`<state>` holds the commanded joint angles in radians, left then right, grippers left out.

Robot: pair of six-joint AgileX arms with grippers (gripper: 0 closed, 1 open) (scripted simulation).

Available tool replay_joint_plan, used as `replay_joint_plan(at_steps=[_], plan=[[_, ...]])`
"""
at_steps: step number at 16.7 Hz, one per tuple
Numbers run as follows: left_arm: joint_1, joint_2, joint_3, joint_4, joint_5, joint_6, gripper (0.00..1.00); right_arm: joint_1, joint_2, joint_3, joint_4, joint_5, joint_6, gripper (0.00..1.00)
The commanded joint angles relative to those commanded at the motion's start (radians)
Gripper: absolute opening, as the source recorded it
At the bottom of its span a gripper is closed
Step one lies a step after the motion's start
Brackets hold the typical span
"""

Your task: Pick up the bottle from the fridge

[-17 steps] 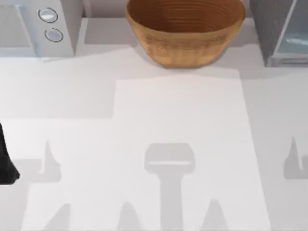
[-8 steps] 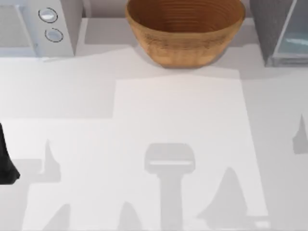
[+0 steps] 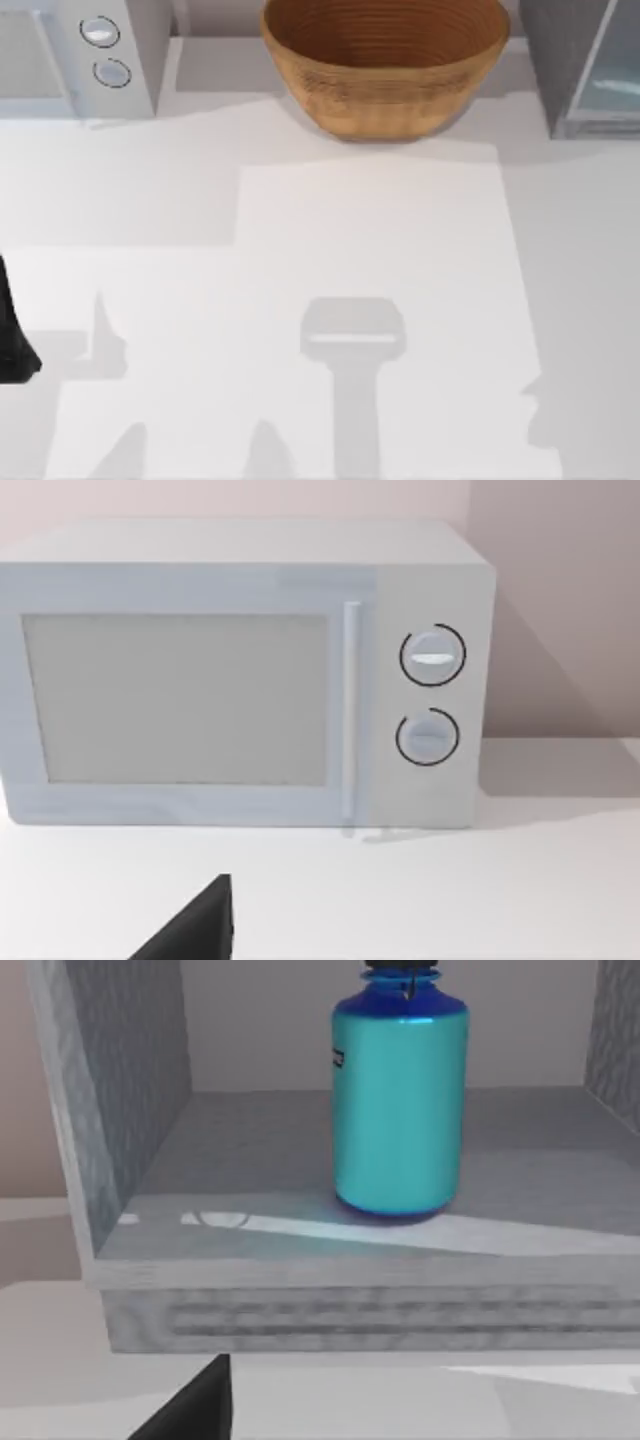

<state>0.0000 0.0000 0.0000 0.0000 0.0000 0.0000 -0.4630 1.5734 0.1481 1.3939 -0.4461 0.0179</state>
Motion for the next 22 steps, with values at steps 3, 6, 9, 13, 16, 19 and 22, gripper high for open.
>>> replay_joint_plan(at_steps=[3, 6, 9, 13, 16, 19, 22], plan=[[0.000, 0.000, 0.000, 0.000, 0.000, 0.000, 1.00, -0.047, 0.148, 0.023, 0.152, -0.046, 0.000, 1.00], [0.000, 0.000, 0.000, 0.000, 0.000, 0.000, 1.00, -0.070, 0.217, 0.035, 0.221, -0.067, 0.000, 1.00], [0.000, 0.000, 0.000, 0.000, 0.000, 0.000, 1.00, -0.070, 0.220, 0.036, 0.224, -0.068, 0.000, 1.00], [0.000, 0.000, 0.000, 0.000, 0.000, 0.000, 1.00, -0.060, 0.228, 0.046, 0.216, -0.060, 0.000, 1.00], [0.000, 0.000, 0.000, 0.000, 0.000, 0.000, 1.00, -0.023, 0.291, 0.144, 0.174, -0.020, -0.001, 1.00], [0.000, 0.000, 0.000, 0.000, 0.000, 0.000, 1.00, 0.040, 0.391, 0.333, 0.091, 0.048, -0.002, 1.00], [0.000, 0.000, 0.000, 0.000, 0.000, 0.000, 1.00, 0.115, 0.500, 0.559, -0.016, 0.127, -0.003, 1.00]])
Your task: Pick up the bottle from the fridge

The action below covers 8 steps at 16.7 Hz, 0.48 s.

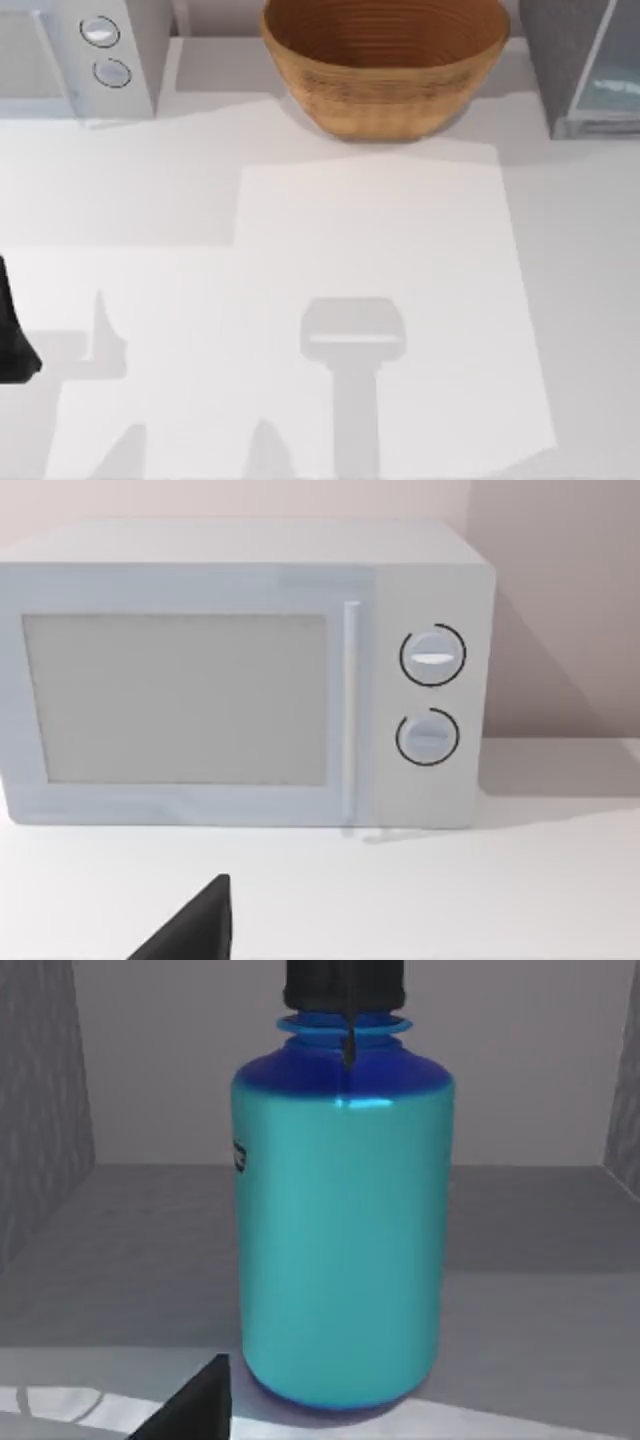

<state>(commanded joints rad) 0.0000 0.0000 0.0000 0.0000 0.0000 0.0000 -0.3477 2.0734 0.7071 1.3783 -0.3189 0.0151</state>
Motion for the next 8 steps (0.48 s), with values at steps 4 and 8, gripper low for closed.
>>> replay_joint_plan(at_steps=[4, 8], plan=[[0.000, 0.000, 0.000, 0.000, 0.000, 0.000, 1.00, 0.088, 0.102, 0.223, -0.122, 0.093, -0.002, 1.00], [0.000, 0.000, 0.000, 0.000, 0.000, 0.000, 1.00, 0.117, 0.128, 0.280, -0.162, 0.124, -0.003, 1.00]])
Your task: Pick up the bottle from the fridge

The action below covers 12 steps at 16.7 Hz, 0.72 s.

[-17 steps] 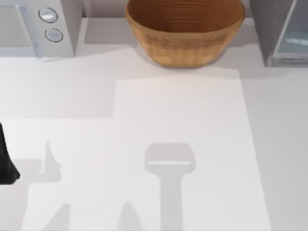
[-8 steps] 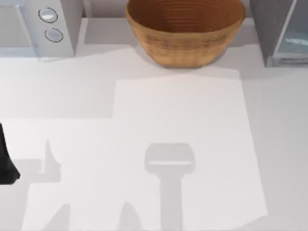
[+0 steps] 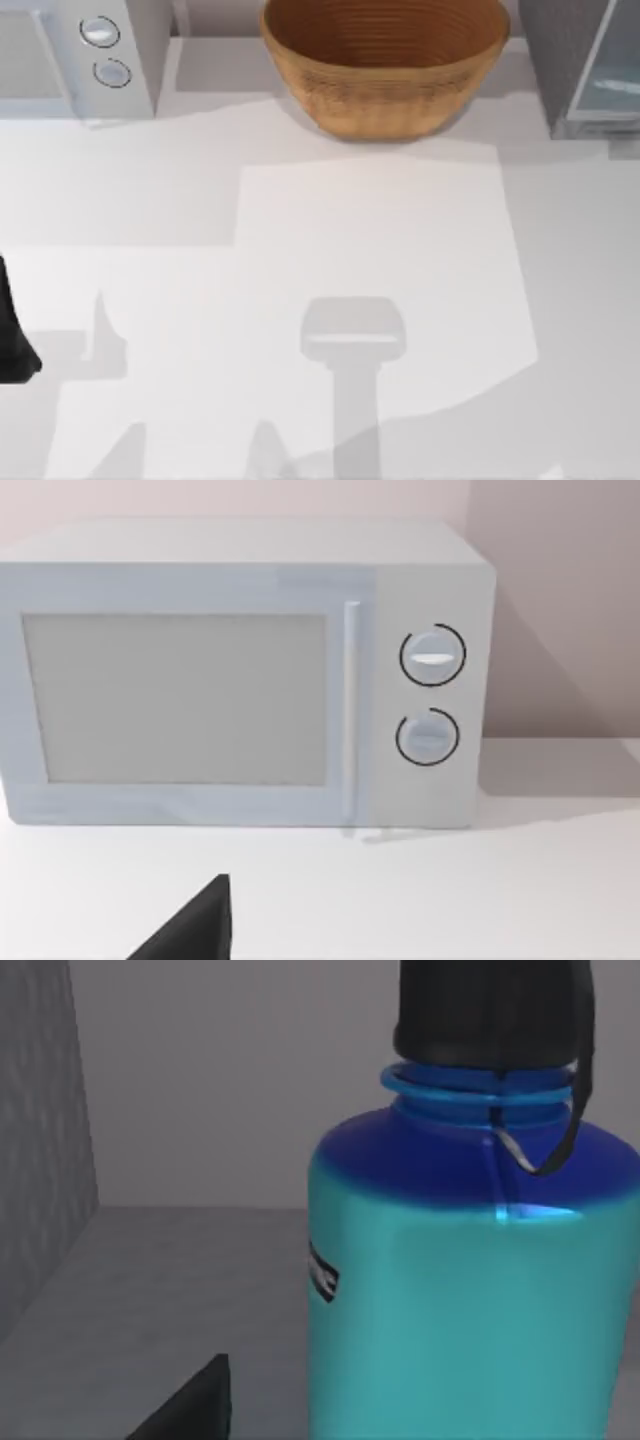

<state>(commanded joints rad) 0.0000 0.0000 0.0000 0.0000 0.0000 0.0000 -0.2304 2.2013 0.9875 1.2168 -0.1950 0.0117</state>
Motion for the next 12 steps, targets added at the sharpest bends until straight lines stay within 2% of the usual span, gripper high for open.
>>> replay_joint_plan(at_steps=[5, 12], plan=[[0.000, 0.000, 0.000, 0.000, 0.000, 0.000, 1.00, -0.002, 0.008, 0.013, -0.007, -0.001, 0.000, 1.00], [0.000, 0.000, 0.000, 0.000, 0.000, 0.000, 1.00, 0.023, 0.131, 0.272, -0.137, 0.025, -0.001, 1.00]])
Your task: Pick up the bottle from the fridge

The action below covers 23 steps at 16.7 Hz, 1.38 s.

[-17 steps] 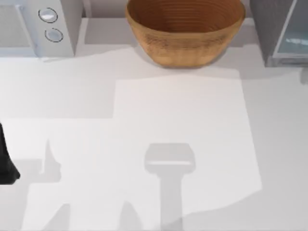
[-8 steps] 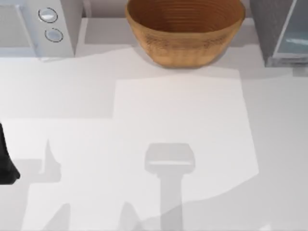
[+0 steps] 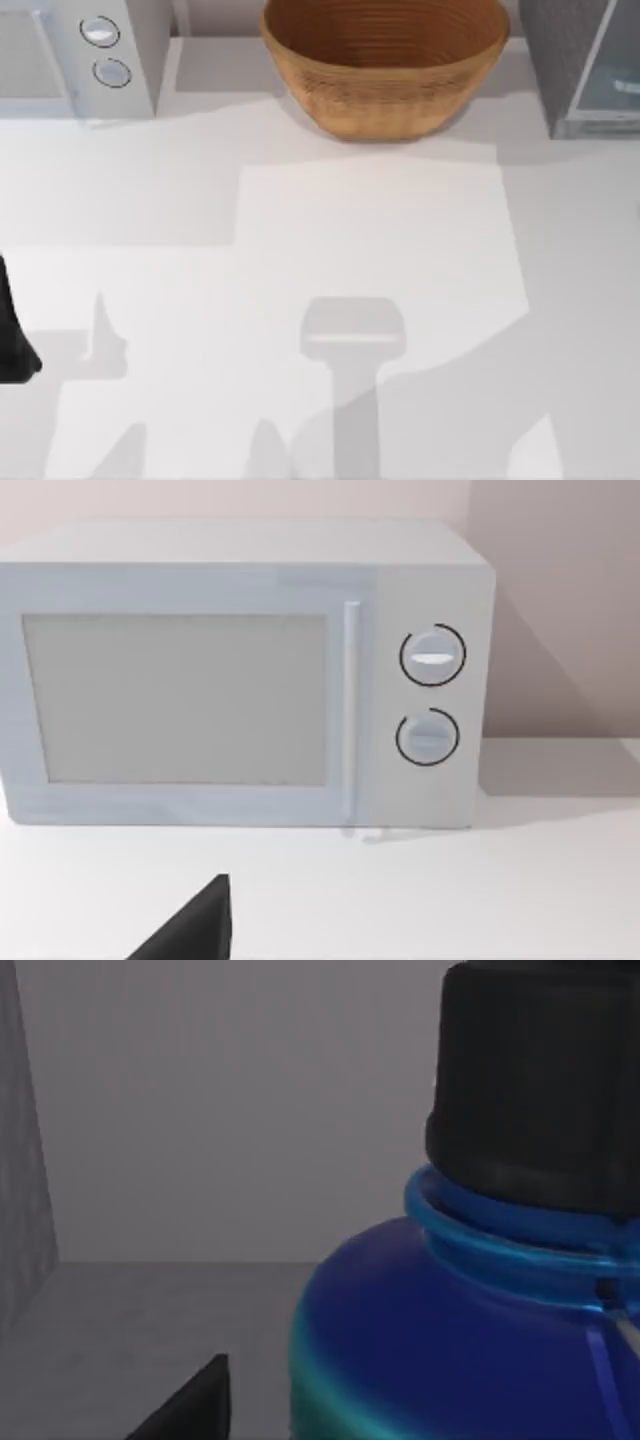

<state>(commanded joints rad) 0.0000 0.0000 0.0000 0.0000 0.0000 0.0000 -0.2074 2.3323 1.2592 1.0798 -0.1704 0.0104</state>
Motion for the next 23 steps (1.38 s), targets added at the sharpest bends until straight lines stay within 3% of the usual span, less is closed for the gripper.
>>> replay_joint_plan(at_steps=[5, 18, 23], plan=[[0.000, 0.000, 0.000, 0.000, 0.000, 0.000, 1.00, 0.003, 0.011, 0.023, -0.017, 0.003, 0.000, 1.00], [0.000, 0.000, 0.000, 0.000, 0.000, 0.000, 1.00, 0.003, 0.011, 0.023, -0.017, 0.003, 0.000, 0.02], [0.000, 0.000, 0.000, 0.000, 0.000, 0.000, 1.00, 0.003, 0.011, 0.023, -0.017, 0.003, 0.000, 0.00]])
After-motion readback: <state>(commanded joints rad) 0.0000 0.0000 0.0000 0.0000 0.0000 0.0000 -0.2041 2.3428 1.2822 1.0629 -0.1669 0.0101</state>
